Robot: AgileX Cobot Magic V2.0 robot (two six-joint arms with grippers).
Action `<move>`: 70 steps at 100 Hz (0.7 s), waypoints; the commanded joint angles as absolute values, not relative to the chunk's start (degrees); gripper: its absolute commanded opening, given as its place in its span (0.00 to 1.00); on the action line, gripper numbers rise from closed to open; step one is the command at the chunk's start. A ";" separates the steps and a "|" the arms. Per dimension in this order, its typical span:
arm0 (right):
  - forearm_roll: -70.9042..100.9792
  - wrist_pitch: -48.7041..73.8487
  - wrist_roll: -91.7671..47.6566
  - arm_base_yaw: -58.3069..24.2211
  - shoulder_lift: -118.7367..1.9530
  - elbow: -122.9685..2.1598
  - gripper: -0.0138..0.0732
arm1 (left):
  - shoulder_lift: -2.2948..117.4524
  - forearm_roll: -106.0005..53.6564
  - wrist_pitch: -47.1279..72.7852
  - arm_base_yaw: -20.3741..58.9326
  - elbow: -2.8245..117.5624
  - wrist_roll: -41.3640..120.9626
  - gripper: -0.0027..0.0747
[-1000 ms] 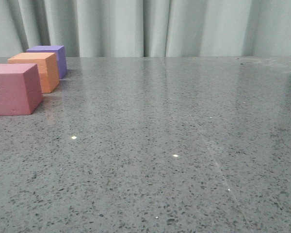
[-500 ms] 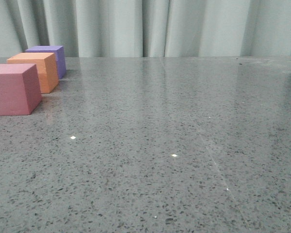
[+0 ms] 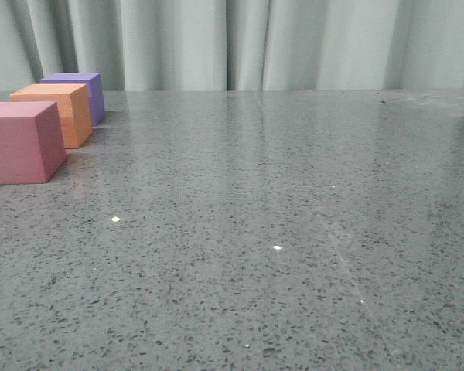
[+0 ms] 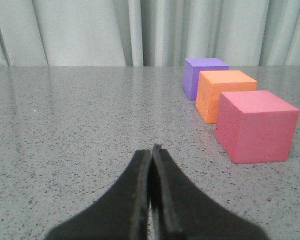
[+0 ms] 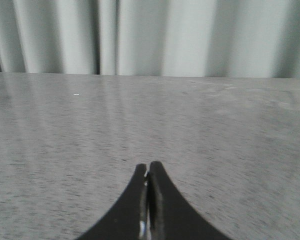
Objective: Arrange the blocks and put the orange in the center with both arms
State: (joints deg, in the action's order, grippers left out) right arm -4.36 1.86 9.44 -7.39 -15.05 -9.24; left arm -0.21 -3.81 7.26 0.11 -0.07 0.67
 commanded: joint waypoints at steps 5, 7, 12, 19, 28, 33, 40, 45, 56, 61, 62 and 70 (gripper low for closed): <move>-3.85 -3.24 7.85 -3.17 -11.30 -7.60 0.02 | -2.10 -4.35 2.03 0.00 -1.22 0.00 0.01; -3.85 -3.24 8.19 -2.69 -10.79 -6.98 0.02 | -2.10 -4.35 2.03 0.00 -1.22 0.00 0.01; -3.78 -3.31 9.18 -1.80 -8.82 -5.38 0.02 | -2.10 -4.35 2.03 0.00 -1.22 0.00 0.01; -3.78 -3.31 10.50 -0.92 -6.59 -3.05 0.02 | -2.10 -4.35 2.03 0.00 -1.22 0.00 0.01; -3.78 -3.36 11.19 0.12 -3.97 -0.22 0.02 | -2.10 -4.35 2.03 0.00 -1.22 0.00 0.01; -3.78 -3.79 11.25 0.59 -2.09 1.20 0.02 | -2.10 -4.35 2.03 0.00 -1.22 0.00 0.01; -3.85 -1.63 11.25 0.92 0.49 1.28 0.02 | -2.10 -4.35 2.03 0.00 -1.22 0.00 0.01; -3.85 -1.02 11.25 1.02 2.15 1.28 0.02 | -2.10 -4.35 2.03 0.00 -1.22 0.00 0.01; -3.98 -1.04 11.20 1.19 2.01 1.28 0.02 | -2.10 -4.35 2.03 0.00 -1.22 0.00 0.01; -3.98 -1.04 11.20 1.19 2.01 1.28 0.02 | -2.10 -4.35 2.03 0.00 -1.22 0.00 0.01; -3.98 -1.04 11.20 1.19 2.01 1.28 0.02 | -2.10 -4.35 2.03 0.00 -1.22 0.00 0.01; -3.98 -1.04 11.20 1.19 2.01 1.28 0.02 | -2.10 -4.35 2.03 0.00 -1.22 0.00 0.01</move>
State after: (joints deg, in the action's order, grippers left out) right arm -3.90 2.83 11.15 0.92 0.59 1.61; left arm -0.21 -3.81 7.00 0.11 -0.07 0.67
